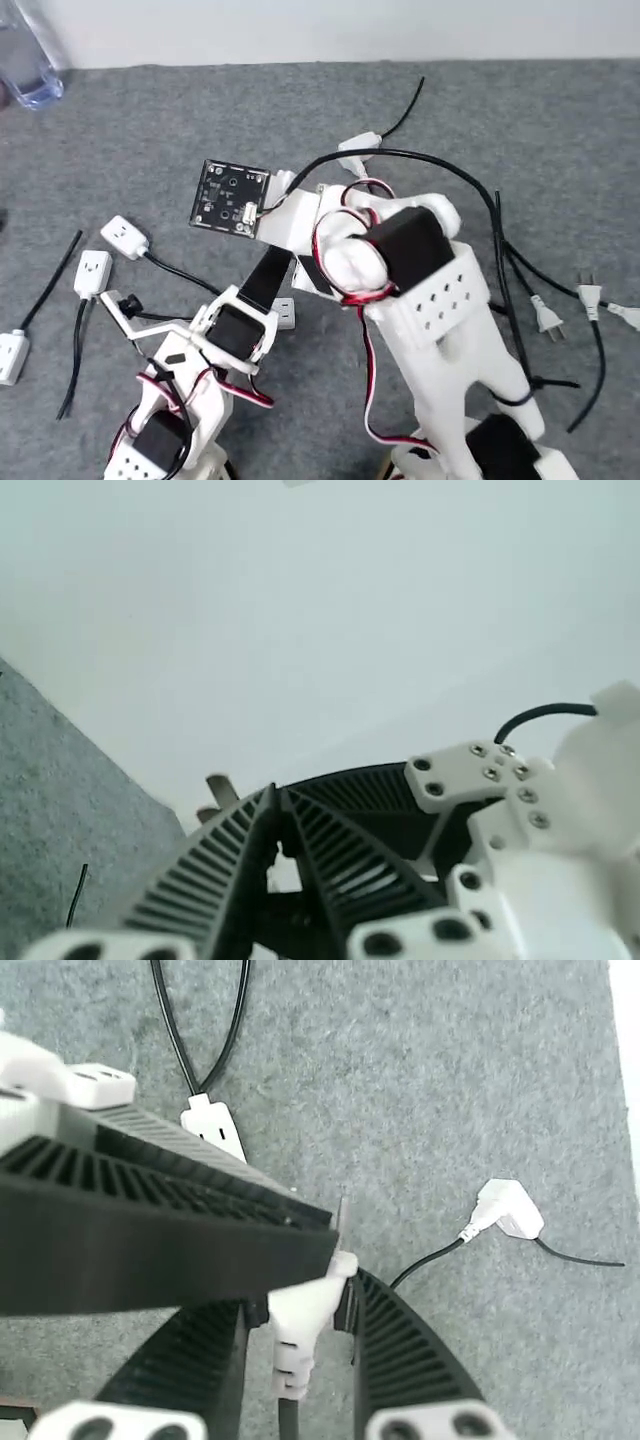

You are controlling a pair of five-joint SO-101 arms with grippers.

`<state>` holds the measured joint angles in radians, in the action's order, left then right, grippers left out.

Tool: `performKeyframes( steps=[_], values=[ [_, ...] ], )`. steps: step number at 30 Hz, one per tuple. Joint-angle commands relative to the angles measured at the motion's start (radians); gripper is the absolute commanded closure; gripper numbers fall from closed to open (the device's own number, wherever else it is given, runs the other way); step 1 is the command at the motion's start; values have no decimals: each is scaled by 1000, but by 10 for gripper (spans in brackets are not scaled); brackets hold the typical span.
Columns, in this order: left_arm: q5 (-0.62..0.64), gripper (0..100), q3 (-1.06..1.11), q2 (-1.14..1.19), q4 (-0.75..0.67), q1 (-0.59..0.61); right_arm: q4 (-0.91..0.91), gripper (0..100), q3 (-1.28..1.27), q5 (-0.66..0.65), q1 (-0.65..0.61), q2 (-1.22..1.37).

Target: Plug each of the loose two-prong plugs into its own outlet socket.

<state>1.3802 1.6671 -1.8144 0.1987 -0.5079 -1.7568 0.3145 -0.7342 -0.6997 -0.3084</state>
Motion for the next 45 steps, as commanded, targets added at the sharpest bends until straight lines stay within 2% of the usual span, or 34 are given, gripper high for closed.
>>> performKeyframes(
  steps=[1, 24, 30, 39, 42, 45],
  values=[
    [-8, 987, 15, -11, 20, 0, -41, 991, 14, 18, -85, -108],
    [-8, 987, 15, -11, 20, 14, -33, 991, -29, 20, -64, -74],
    [-8, 987, -19, -11, 18, 183, -33, 991, -28, 2, 36, -15],
    [-8, 987, 18, -9, 34, 511, -30, 991, -28, -104, 94, 76],
    [-11, 987, 12, -9, 187, 628, -28, 991, -28, -146, 104, 139],
    [-94, 986, 13, -9, 350, 735, -5, 991, -28, -172, 102, 208]
  ],
)
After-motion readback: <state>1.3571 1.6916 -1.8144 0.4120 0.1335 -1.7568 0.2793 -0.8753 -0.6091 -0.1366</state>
